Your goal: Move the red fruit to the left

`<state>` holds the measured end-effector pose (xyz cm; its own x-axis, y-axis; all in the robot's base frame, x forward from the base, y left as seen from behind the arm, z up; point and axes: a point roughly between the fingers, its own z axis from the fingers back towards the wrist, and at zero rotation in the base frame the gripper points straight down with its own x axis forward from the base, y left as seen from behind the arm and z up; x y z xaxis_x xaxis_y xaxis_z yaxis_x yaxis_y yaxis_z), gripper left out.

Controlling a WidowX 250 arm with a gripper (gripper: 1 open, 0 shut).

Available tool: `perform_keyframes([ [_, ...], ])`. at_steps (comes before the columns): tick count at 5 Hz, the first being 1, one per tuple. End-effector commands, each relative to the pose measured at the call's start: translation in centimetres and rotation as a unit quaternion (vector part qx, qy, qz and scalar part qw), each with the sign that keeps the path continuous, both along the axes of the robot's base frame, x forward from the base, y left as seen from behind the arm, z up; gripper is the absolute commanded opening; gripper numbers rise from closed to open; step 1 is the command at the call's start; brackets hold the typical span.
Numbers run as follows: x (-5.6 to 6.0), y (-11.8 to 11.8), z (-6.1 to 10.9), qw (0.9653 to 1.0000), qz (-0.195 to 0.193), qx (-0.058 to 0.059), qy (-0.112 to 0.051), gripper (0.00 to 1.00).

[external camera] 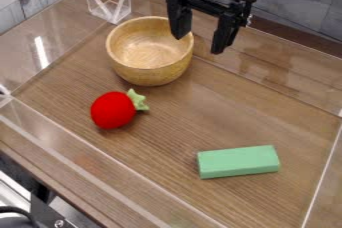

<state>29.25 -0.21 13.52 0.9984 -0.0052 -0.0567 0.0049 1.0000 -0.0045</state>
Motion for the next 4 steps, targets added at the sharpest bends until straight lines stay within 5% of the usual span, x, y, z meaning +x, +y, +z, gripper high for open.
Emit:
perform_keyframes([
  [1,0.0,0.3,0.0,0.9998,-0.014,-0.001,0.012,1.0],
  [2,-0.8,1.1,-1.2,0.9996,-0.024,-0.005,0.018,1.0],
  [4,-6.5,5.8,0.1,0.997,-0.077,-0.006,0.005,1.0],
])
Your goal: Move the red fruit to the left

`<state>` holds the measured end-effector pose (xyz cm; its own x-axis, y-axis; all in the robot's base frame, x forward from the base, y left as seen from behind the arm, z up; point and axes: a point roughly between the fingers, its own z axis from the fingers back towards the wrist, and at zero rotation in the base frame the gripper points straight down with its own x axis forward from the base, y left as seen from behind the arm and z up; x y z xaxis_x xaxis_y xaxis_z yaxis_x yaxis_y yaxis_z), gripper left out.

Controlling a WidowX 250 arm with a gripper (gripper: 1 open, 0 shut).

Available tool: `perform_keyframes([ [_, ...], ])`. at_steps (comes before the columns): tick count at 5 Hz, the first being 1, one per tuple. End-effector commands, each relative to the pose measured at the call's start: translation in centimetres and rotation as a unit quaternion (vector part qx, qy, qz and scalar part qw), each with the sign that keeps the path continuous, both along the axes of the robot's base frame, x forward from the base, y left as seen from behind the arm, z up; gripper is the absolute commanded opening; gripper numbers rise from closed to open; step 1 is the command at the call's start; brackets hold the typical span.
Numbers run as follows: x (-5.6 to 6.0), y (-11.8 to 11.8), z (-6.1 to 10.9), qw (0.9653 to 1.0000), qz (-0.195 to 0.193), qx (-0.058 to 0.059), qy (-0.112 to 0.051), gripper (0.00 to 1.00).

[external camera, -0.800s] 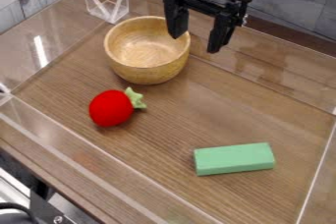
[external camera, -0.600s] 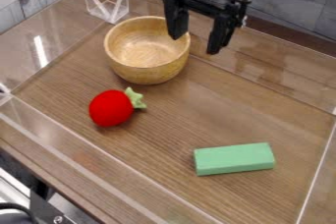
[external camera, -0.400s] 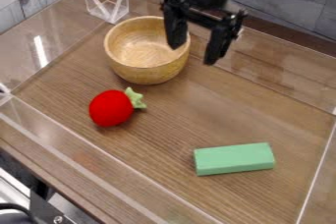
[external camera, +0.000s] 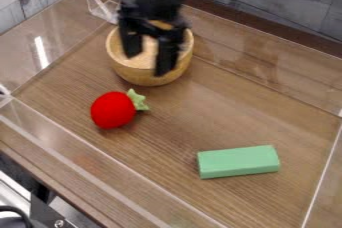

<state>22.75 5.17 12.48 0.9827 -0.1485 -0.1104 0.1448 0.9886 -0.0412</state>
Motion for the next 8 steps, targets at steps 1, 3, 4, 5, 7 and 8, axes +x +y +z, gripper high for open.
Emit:
perform_keyframes([
  [1,-1.2,3.9,-0.3,0.9993,-0.006,0.015,-0.034,1.0],
  [3,-1.1,8.7,-2.6,0.9983,0.015,0.019,-0.053,1.0],
  [4,-0.6,9.0,-2.8,0.9979,0.025,0.011,-0.059,1.0],
  [5,-0.6,8.7,-4.5,0.9974,0.035,0.003,-0.062,1.0],
  [7,-1.5,8.3,-7.2,0.996,0.052,-0.004,-0.072,1.0],
  [8,-2.4,7.9,-7.7,0.9955,0.055,-0.008,-0.077,1.0],
])
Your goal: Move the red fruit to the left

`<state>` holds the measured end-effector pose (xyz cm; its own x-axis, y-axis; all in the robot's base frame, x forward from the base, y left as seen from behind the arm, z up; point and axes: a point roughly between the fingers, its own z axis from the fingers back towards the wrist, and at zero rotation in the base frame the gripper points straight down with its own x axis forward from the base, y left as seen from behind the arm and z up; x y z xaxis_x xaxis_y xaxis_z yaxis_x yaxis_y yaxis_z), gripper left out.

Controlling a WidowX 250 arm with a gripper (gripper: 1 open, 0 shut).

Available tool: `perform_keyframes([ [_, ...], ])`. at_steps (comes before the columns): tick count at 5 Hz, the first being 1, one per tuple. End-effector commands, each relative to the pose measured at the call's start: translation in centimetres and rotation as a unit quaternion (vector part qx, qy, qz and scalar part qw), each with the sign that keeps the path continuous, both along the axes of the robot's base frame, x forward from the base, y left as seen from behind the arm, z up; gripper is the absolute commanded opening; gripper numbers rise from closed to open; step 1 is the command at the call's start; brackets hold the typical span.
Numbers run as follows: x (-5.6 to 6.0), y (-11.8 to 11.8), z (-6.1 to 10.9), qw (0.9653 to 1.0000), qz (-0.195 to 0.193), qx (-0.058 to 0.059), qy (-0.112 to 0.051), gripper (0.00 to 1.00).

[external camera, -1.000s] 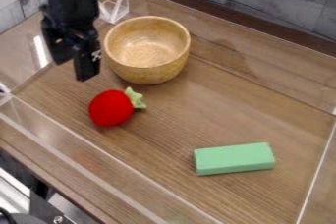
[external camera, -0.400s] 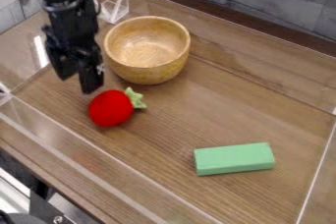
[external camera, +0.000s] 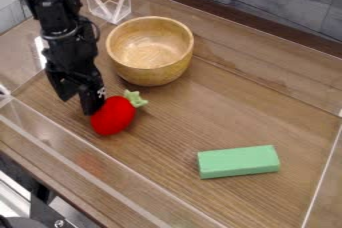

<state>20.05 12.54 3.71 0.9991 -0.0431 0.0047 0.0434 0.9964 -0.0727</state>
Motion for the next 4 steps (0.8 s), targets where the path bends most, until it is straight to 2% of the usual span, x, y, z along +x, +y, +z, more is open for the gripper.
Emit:
perform_keyframes([
  [1,-0.5,0.2,0.9,0.9997,0.004,0.011,-0.022,1.0],
  [3,1.7,-1.0,0.3,0.9976,0.065,0.005,-0.025,1.0],
  [4,2.7,-1.3,0.1,0.9964,0.081,0.004,-0.024,1.0],
])
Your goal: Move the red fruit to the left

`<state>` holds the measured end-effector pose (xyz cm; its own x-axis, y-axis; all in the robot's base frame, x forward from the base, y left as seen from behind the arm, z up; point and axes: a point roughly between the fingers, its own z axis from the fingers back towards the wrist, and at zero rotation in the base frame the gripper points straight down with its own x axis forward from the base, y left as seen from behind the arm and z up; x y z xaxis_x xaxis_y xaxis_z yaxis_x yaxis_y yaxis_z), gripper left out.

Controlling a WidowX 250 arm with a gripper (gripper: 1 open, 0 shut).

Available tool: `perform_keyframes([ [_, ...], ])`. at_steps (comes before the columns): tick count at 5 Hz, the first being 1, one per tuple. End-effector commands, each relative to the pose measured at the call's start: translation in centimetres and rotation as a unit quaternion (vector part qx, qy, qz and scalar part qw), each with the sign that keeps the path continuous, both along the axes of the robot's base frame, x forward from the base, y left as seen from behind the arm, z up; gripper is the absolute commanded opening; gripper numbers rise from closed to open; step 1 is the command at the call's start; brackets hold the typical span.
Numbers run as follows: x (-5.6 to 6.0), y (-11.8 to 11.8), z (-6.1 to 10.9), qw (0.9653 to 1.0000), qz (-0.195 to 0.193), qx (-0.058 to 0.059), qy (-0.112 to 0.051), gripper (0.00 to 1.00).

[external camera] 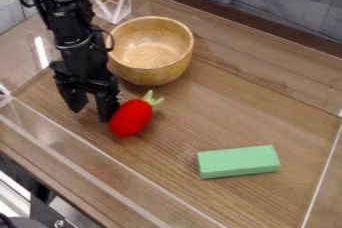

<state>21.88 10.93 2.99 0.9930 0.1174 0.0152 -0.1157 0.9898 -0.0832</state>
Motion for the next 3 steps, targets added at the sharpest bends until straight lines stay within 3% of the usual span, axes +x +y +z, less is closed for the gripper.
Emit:
perform_keyframes([
  [1,1.9,0.1,0.8,0.9997,0.016,0.008,-0.018,1.0],
  [3,2.7,-0.4,-0.4,0.9989,0.044,0.001,-0.013,1.0],
])
